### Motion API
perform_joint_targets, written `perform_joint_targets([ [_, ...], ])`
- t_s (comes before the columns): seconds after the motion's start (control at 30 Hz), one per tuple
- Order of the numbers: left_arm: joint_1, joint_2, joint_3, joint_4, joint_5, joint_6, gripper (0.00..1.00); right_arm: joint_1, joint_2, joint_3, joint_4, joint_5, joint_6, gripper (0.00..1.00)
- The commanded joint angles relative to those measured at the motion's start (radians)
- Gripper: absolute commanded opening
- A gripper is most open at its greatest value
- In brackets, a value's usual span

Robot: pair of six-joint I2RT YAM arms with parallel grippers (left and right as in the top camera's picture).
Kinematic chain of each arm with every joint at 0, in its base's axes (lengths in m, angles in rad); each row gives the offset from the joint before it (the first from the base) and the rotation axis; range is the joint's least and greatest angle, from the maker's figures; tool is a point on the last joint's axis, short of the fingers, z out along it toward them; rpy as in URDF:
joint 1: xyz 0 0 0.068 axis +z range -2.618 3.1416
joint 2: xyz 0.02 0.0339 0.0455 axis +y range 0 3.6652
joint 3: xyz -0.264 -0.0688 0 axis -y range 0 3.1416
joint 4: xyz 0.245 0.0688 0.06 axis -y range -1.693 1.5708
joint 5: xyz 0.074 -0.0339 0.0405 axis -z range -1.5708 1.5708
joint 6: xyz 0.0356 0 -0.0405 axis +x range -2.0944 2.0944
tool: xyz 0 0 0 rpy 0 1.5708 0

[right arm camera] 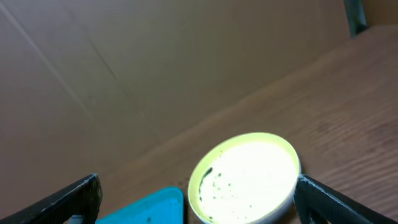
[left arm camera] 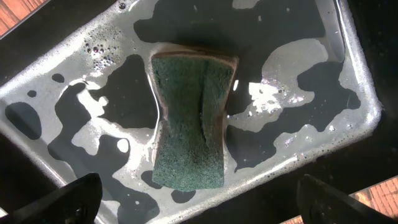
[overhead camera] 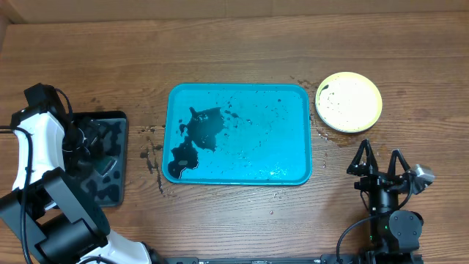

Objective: Clean dirty plates on tray and stack at the side

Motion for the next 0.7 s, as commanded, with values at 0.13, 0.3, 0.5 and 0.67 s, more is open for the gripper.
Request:
perform_joint_targets([
  [0.13,0.003,-0.008,0.019,0.002,-0.002,-0.003,1.0,-0.01,-0.011,-0.011,-0.004,-0.028,-0.163,1.0],
  [0.3,0.003,-0.008,0.019,0.002,-0.002,-0.003,1.0,-0.01,-0.011,-0.011,-0.005,-0.027,-0.239,1.0],
  [0.5,0.003,-0.008,0.019,0.002,-0.002,-0.003,1.0,-0.01,-0.01,-0.011,-0.005,-0.024,-0.323,1.0],
  [0.67,0.003,-0.008,0.019,0.002,-0.002,-0.003,1.0,-0.01,-0.01,-0.011,-0.004,-0.027,-0.335,1.0],
])
